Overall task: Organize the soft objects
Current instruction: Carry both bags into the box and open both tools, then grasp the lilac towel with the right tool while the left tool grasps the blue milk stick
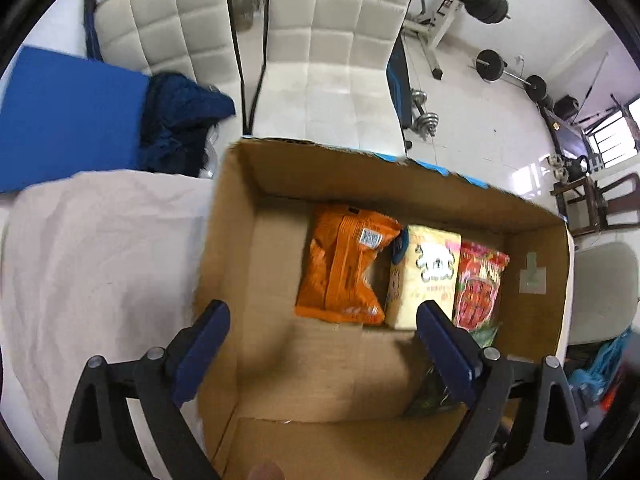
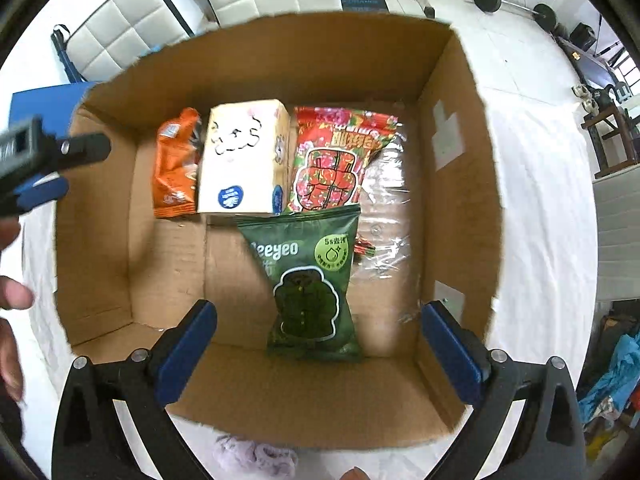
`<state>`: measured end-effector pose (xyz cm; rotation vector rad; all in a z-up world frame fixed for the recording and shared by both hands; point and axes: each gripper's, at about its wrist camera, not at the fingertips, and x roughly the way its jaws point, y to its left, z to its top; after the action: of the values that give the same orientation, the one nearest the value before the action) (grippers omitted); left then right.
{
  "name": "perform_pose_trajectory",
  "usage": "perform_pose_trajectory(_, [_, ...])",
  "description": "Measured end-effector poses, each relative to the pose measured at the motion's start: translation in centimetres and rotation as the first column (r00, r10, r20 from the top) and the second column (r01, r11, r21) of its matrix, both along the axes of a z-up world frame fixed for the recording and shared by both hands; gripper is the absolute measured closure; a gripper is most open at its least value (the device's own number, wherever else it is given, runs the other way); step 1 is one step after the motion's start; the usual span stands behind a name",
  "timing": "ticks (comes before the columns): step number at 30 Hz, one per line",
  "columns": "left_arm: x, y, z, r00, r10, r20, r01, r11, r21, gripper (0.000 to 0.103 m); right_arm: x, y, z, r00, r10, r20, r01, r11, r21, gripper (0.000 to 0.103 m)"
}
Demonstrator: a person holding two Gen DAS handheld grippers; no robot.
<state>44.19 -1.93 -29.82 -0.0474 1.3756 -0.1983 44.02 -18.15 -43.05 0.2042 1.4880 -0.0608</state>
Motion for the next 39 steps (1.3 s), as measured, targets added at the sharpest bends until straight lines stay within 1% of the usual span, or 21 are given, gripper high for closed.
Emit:
perform_pose_trajectory(2, [-1.5,0.0,1.2,0.998,-0.014,0.054,0.012,1.0,0.027,0.007,-0.4,-0.1,1.0,1.0,0.005,0.025,-0.005,1.0,0.008,0.0])
perform_pose_trajectory(4, [-3.3,-0.1,2.7,0.994,-0.034,0.108,0.03,0.999,0.038,0.007,-1.2,0.0,2.3,0.999,0.012,0.046,-0.012,1.0,-0.008,0.0])
perform_pose_trajectory(5, [-4.0,-0.1,3.3,0.991,-0.038,0.127,0.034,0.999,0.039,0.007,-1.4,-0.4,2.2,0.998,0.014,0.059,-0.014,1.0,-0.007,0.0])
perform_pose_trajectory(8, [-6.3,-0.2,4.8,0.984,-0.065,0.168,0.059,0.997,0.04,0.007,-2.6,-0.2,3.8,0.995,0.01,0.104,-0.007,1.0,-0.03,0.0])
perform_pose_trajectory(11, [-8.5,-0.3,6.1,0.976,-0.077,0.202,0.07,0.997,0.043,0.007,-3.9,-0.2,4.4,0.991,0.0,0.134,0.005,0.999,-0.037,0.0])
perform_pose_trajectory(16, [-11.3,0.0,8.0,0.965,-0.069,0.252,0.061,0.997,0.037,0.007,-6.8,-0.6,6.9,0.982,-0.008,0.19,0.018,0.999,-0.051,0.0])
perform_pose_trajectory(24, [-14.7,0.8,10.9,0.945,-0.059,0.322,0.048,0.998,0.042,0.007,-10.9,-1.4,11.0,0.964,-0.052,0.262,0.059,0.998,-0.019,0.0])
perform_pose_trajectory(27, [-15.6,1.3,11.1,0.945,-0.056,0.322,0.039,0.998,0.058,0.007,-11.7,-1.8,11.9,0.961,-0.076,0.266,0.076,0.997,0.011,0.0])
perform_pose_trajectory(28, [-15.9,1.7,10.9,0.946,-0.052,0.32,0.032,0.997,0.066,0.007,-11.9,-1.8,11.8,0.964,-0.09,0.249,0.084,0.996,0.033,0.0])
perform_pose_trajectory(30, [-16.8,2.5,10.3,0.949,-0.036,0.313,0.007,0.996,0.092,0.007,-12.5,-1.6,10.7,0.977,-0.105,0.185,0.09,0.992,0.085,0.0])
perform_pose_trajectory(31, [-17.3,3.1,9.7,0.952,-0.025,0.305,-0.007,0.995,0.102,0.007,-13.1,-1.5,9.4,0.984,-0.123,0.13,0.104,0.984,0.142,0.0])
perform_pose_trajectory(33, [-18.5,4.6,8.0,0.964,0.012,0.266,-0.047,0.991,0.124,0.007,-14.0,-1.1,6.8,0.99,-0.14,0.029,0.131,0.97,0.205,0.0])
perform_pose_trajectory(34, [-19.1,5.4,7.2,0.969,0.033,0.245,-0.067,0.989,0.131,0.007,-15.0,-0.6,4.1,0.986,-0.153,-0.065,0.165,0.952,0.26,0.0])
perform_pose_trajectory(35, [-19.7,6.2,6.1,0.975,0.055,0.217,-0.086,0.987,0.138,0.007,-15.5,-0.3,2.6,0.981,-0.16,-0.112,0.186,0.94,0.284,0.0])
perform_pose_trajectory(36, [-20.3,6.9,5.0,0.979,0.071,0.189,-0.101,0.983,0.15,0.007,-16.2,0.1,0.4,0.967,-0.175,-0.184,0.226,0.923,0.312,0.0])
perform_pose_trajectory(37, [-20.8,7.6,4.0,0.982,0.086,0.166,-0.114,0.979,0.17,0.007,-17.1,0.6,-2.2,0.945,-0.193,-0.263,0.276,0.902,0.331,0.0])
perform_pose_trajectory(39, [-22.0,8.9,1.9,0.987,0.117,0.114,-0.138,0.97,0.198,0.007,-18.4,1.5,-6.2,0.898,-0.229,-0.377,0.377,0.842,0.387,0.0])
